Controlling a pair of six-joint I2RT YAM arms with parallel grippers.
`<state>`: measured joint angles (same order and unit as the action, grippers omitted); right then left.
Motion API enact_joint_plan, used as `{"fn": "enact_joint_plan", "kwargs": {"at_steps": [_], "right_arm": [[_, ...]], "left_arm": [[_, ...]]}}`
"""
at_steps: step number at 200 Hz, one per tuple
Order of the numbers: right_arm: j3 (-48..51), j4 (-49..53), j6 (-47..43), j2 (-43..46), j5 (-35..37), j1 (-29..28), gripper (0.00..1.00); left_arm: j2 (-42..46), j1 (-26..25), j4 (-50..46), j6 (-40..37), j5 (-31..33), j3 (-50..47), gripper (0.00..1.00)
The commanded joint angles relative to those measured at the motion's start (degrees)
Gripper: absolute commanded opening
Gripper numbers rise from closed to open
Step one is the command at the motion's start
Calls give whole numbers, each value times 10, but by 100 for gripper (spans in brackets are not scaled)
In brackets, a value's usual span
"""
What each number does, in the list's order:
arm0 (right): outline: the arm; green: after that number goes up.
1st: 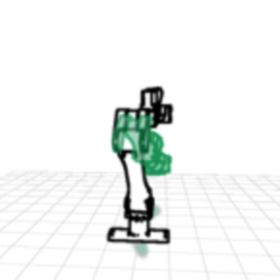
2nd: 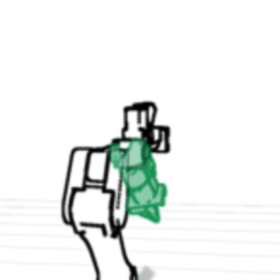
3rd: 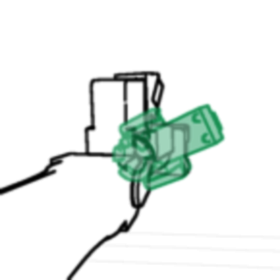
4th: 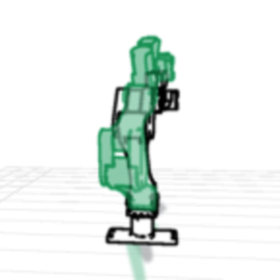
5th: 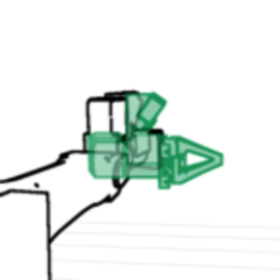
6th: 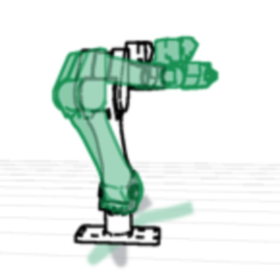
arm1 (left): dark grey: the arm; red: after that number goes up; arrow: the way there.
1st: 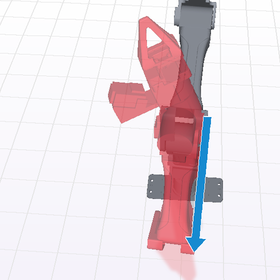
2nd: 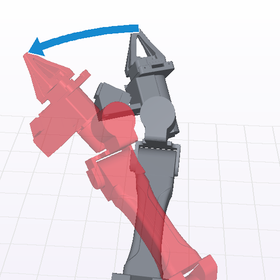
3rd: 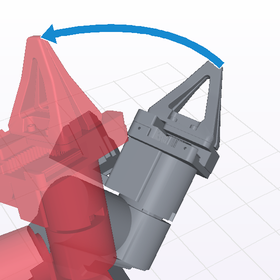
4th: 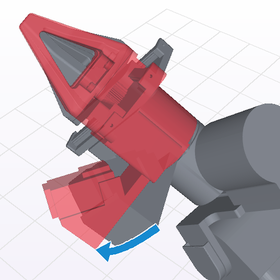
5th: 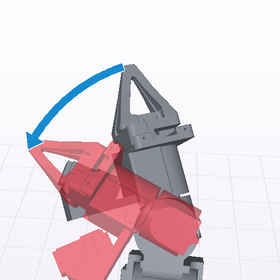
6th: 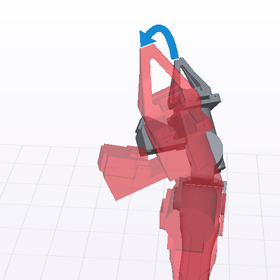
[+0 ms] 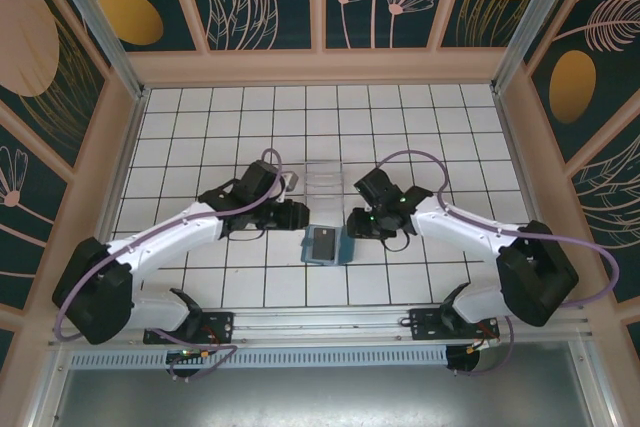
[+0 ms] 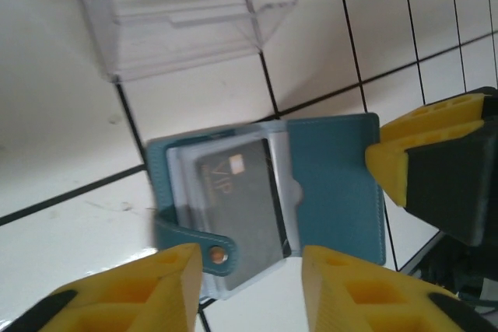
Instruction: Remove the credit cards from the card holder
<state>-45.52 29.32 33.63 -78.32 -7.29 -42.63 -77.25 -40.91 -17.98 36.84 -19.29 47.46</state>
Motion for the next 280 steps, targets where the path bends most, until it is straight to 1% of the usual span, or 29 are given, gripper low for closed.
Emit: {"fn": "enact_joint_plan", "kwargs": {"at_steps": [1, 20, 48, 70, 97, 105, 112, 139, 157, 173, 187, 237, 261, 274, 280], "right_arm": [[38, 14, 12, 1, 16, 14, 30], [58, 9, 19, 0, 23, 18, 30], [79, -3, 27, 0, 35, 28, 28], [89, -25, 28, -1, 29, 31, 28], [90, -40, 24, -9, 17, 33, 27], [90, -40, 22, -12, 17, 33, 27], [89, -40, 21, -14, 17, 33, 27], [84, -33, 16, -18, 21, 33, 27], [78, -22, 13, -17, 28, 33, 27], [67, -6, 8, -18, 39, 31, 32], [54, 9, 4, -18, 52, 28, 32], [24, 31, 7, -22, 60, 18, 34], [9, 49, 8, -26, 75, 12, 33], [-4, 65, 8, -29, 79, 8, 35], [-11, 74, 7, -31, 93, 7, 36]], "left_arm": [[-36, -25, 20, 25, -10, 21, 36], [-64, -54, 37, 38, -12, 41, 36], [-107, -88, 73, 67, -33, 62, 36], [-145, -109, 65, 59, -38, 79, 37], [-181, -118, 63, 46, -69, 78, 36], [-189, -120, 56, 40, -67, 79, 36], [-193, -120, 40, 32, -53, 79, 35], [-206, -120, -38, 4, 45, 126, 29], [-229, -120, -69, -8, 86, 140, 28], [-238, -119, -91, -17, 119, 150, 27], [-242, -118, -110, -24, 146, 159, 27], [-255, -112, -145, -49, 197, 166, 26], [-255, -111, -159, -55, 226, 166, 26], [-254, -110, -158, -59, 224, 166, 26], [-255, -111, -156, -60, 217, 166, 26]]}}
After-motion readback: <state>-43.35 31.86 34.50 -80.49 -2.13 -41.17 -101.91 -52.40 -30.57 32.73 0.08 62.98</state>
